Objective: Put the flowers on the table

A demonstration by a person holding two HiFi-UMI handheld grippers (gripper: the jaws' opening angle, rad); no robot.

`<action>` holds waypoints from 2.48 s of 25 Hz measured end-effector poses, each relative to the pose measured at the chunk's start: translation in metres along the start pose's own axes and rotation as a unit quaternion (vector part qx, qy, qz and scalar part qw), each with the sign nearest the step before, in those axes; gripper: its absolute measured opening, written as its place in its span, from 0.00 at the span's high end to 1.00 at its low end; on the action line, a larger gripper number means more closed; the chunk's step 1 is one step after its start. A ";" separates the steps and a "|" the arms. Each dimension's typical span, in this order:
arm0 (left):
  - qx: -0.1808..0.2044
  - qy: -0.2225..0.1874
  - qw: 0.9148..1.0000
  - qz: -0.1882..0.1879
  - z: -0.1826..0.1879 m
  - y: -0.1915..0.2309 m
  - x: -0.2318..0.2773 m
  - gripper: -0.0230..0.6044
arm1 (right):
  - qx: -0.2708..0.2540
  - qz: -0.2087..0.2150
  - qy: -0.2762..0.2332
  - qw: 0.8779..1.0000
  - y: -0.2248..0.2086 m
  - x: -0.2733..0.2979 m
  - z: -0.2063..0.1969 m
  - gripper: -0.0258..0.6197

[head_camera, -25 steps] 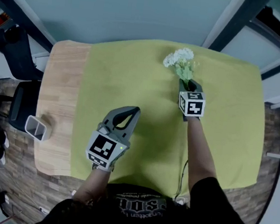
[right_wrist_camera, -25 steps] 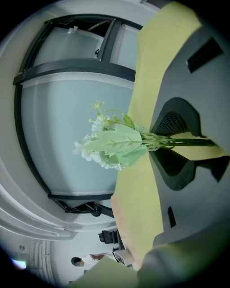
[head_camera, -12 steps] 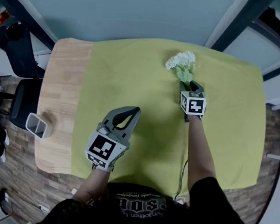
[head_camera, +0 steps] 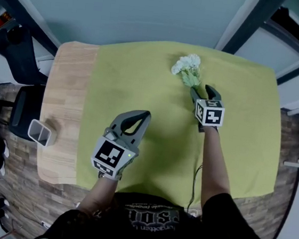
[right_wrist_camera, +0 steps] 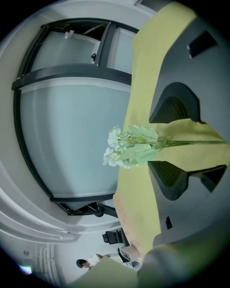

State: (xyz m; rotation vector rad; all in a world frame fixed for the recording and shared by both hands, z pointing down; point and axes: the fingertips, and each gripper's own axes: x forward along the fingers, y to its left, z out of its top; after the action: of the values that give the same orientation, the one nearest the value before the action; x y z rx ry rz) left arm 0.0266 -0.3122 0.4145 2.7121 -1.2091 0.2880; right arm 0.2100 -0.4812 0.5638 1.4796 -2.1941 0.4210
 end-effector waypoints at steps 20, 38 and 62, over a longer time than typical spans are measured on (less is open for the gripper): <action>0.020 -0.055 0.997 -0.051 0.028 -0.036 -0.080 0.97 | 0.018 -0.025 -0.197 0.980 0.109 -0.239 0.076 0.66; 0.050 -0.093 0.986 -0.126 0.038 -0.104 -0.169 0.97 | 0.034 -0.087 -0.261 0.961 0.201 -0.400 0.037 0.87; 0.061 -0.083 0.987 -0.122 0.008 -0.211 -0.246 0.97 | 0.018 -0.075 -0.254 0.964 0.268 -0.490 -0.032 0.91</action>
State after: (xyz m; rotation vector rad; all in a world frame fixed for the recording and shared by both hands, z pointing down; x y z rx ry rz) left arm 0.0236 0.0023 0.3345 3.0033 -0.9084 0.1083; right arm 0.1235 0.0207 0.3317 1.9259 -2.4305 0.0267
